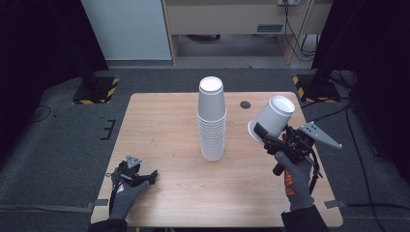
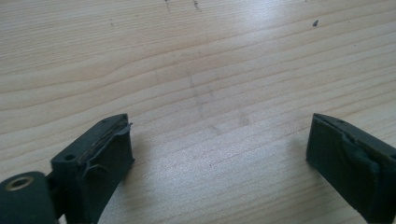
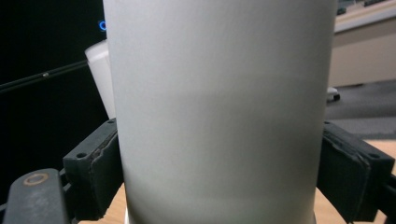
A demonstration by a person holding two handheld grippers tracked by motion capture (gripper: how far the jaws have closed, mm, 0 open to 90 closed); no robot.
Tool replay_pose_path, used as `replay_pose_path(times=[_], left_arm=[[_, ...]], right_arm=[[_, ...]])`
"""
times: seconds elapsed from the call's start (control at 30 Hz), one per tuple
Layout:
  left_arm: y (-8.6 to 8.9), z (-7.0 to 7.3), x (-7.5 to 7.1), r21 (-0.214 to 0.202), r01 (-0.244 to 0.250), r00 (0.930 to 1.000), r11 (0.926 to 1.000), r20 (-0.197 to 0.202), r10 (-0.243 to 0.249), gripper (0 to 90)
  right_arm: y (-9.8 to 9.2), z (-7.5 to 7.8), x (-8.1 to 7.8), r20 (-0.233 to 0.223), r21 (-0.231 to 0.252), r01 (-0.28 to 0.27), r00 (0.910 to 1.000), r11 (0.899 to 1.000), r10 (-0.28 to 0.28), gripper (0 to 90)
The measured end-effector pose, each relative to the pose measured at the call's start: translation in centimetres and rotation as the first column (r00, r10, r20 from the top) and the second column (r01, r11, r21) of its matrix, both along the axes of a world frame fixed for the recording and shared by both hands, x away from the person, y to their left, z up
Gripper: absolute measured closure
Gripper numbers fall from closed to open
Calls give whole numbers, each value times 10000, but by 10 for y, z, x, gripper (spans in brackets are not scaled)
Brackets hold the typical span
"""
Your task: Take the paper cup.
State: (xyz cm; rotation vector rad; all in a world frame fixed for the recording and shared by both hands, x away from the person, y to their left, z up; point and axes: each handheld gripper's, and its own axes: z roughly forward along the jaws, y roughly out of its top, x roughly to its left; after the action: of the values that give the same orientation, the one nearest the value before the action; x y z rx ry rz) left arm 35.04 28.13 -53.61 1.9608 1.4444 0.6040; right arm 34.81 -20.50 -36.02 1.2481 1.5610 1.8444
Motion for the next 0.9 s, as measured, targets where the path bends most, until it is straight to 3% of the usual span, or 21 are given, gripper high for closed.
replay_pose_path(times=[0.27,0.57,0.6,0.7,0.8,0.9], left_arm=[[4,2,-2,-13,0,9999,10000,125,0,198],[4,12,-6,-300,339,9955,9990,891,-311,265],[3,16,-8,-528,500,9922,9974,1168,-435,283],[0,21,-10,-641,768,9845,9950,1626,-655,299],[-3,24,-11,-713,911,9800,9933,1834,-767,304],[-11,29,-14,-964,1268,9685,9872,2273,-1022,304]], right_arm=[[-14,-29,-6,-541,270,97,9985,9996,-83,129],[-24,-52,-8,-1125,649,208,9936,9977,-134,129],[-26,-55,-8,-1234,835,238,9923,9962,-134,129],[-30,-58,-9,-1274,1092,290,9917,9936,-150,128],[-32,-60,-9,-1327,1180,337,9910,9924,-179,128],[-35,-64,-11,-1466,1359,389,9890,9900,-187,128]])
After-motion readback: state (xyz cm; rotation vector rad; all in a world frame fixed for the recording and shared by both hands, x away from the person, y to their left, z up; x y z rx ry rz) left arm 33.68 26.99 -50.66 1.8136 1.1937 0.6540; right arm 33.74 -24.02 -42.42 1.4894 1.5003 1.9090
